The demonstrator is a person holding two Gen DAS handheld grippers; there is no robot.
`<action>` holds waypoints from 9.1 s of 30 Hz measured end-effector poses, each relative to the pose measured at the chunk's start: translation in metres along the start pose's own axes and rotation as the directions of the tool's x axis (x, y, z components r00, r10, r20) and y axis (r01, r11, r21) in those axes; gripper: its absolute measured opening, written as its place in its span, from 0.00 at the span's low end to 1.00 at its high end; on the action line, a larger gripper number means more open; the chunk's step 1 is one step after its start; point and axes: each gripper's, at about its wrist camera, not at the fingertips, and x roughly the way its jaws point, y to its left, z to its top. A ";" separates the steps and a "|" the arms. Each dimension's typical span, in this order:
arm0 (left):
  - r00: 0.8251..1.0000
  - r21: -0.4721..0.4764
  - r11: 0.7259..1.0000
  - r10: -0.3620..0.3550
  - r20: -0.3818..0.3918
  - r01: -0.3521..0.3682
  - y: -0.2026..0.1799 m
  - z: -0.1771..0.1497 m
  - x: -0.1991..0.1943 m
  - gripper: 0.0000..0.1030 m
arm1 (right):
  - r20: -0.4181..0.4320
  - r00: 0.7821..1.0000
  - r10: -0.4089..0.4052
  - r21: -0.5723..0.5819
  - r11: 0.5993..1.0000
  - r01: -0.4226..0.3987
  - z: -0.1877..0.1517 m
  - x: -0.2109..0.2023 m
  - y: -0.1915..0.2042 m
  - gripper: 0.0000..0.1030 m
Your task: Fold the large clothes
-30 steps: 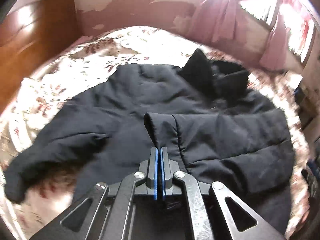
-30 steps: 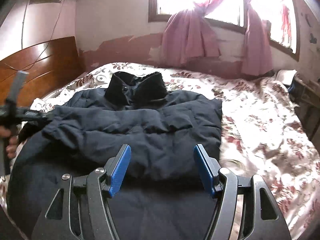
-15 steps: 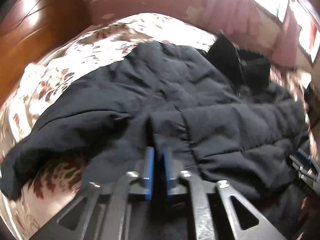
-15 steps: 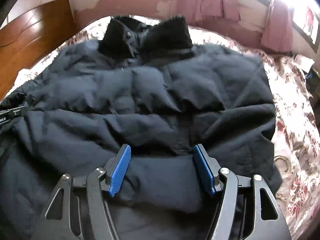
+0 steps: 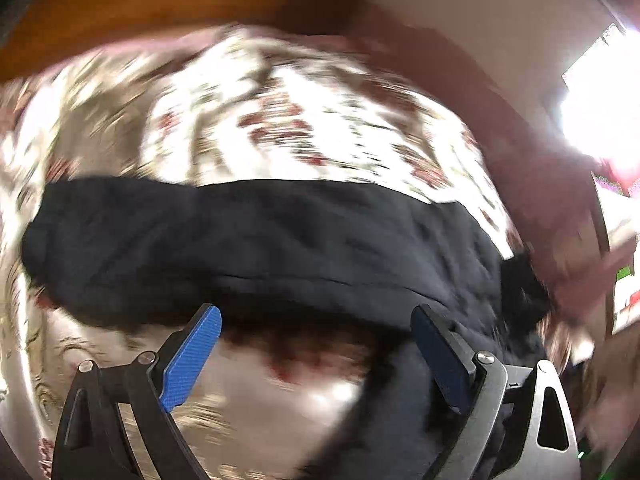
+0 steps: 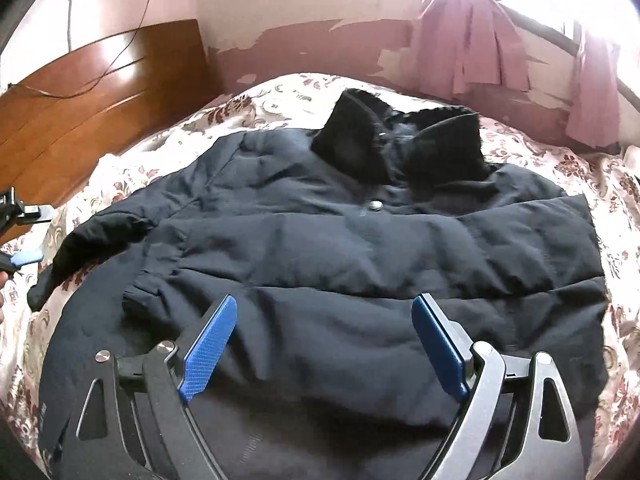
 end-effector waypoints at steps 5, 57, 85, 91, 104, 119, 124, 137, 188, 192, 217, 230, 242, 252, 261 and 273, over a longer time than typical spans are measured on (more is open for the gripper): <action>0.998 -0.273 0.960 0.058 -0.037 -0.065 0.088 0.013 0.007 0.93 | -0.026 1.000 -0.014 -0.003 1.000 0.014 -0.007 0.013 0.018 0.83; 0.931 0.694 0.705 -0.333 0.148 0.142 -0.228 -0.056 -0.140 0.05 | 0.047 0.998 -0.051 0.134 0.990 0.044 -0.031 -0.076 -0.077 0.86; 0.932 0.810 0.464 -0.217 -0.290 0.359 -0.239 -0.270 -0.018 0.86 | 0.059 0.965 0.256 0.473 0.844 -0.253 -0.082 -0.052 -0.161 0.86; 0.965 0.771 0.587 -0.223 -0.139 0.247 -0.216 -0.221 -0.041 0.90 | -0.077 0.970 0.232 0.463 0.870 -0.171 -0.088 -0.023 -0.138 0.80; 0.980 0.719 0.683 -0.026 0.197 -0.126 -0.142 -0.122 -0.075 0.90 | 0.017 0.992 0.128 0.448 0.886 -0.122 -0.072 -0.069 -0.152 0.03; 0.997 0.688 0.726 -0.047 0.054 -0.003 -0.185 -0.094 -0.008 0.90 | 0.029 0.969 -0.245 0.206 0.950 0.235 0.001 -0.064 -0.156 0.41; 1.000 0.739 0.673 -0.015 0.023 -0.007 -0.215 -0.105 0.032 0.90 | 0.015 0.994 -0.104 0.090 0.991 0.103 0.003 -0.037 -0.129 0.51; 0.995 0.762 0.645 0.097 -0.013 -0.053 -0.208 -0.130 0.090 0.97 | -0.144 0.989 -0.024 0.071 0.997 0.034 -0.028 0.023 -0.121 0.52; 0.946 0.599 0.735 -0.199 -0.257 0.317 -0.339 -0.007 0.150 0.04 | 0.077 0.988 0.131 0.255 0.956 -0.146 0.121 0.078 -0.223 0.03; 0.945 0.581 0.760 -0.132 -0.299 0.290 -0.317 -0.029 0.184 0.04 | -0.045 0.997 0.061 0.190 0.981 -0.051 0.088 0.106 -0.211 0.03; 0.855 0.647 0.559 -0.347 -0.386 0.519 -0.411 -0.027 0.158 0.24 | -0.068 0.938 0.340 0.304 0.902 -0.305 0.168 0.142 -0.204 0.06; 0.796 0.681 0.566 0.071 -0.601 0.465 -0.357 -0.103 0.260 0.04 | -0.369 0.909 0.195 0.114 0.980 -0.164 0.089 0.206 -0.176 0.00; 0.881 0.681 0.624 -0.028 -0.472 0.384 -0.316 -0.064 0.223 0.03 | -0.319 0.933 0.165 0.155 0.981 -0.121 0.080 0.164 -0.210 0.00; 0.947 0.711 0.641 -0.083 -0.310 0.289 -0.323 -0.077 0.173 0.03 | -0.157 0.982 0.108 0.161 0.984 -0.082 0.077 0.111 -0.198 0.04; 0.944 0.616 0.715 -0.248 -0.218 0.330 -0.321 -0.073 0.067 0.70 | 0.039 0.998 0.051 0.181 0.982 -0.057 0.080 0.005 -0.196 0.48; 0.940 0.625 0.738 -0.340 0.019 0.254 -0.290 -0.086 -0.080 1.00 | 0.241 0.970 -0.023 0.166 0.986 -0.018 0.078 -0.133 -0.160 0.98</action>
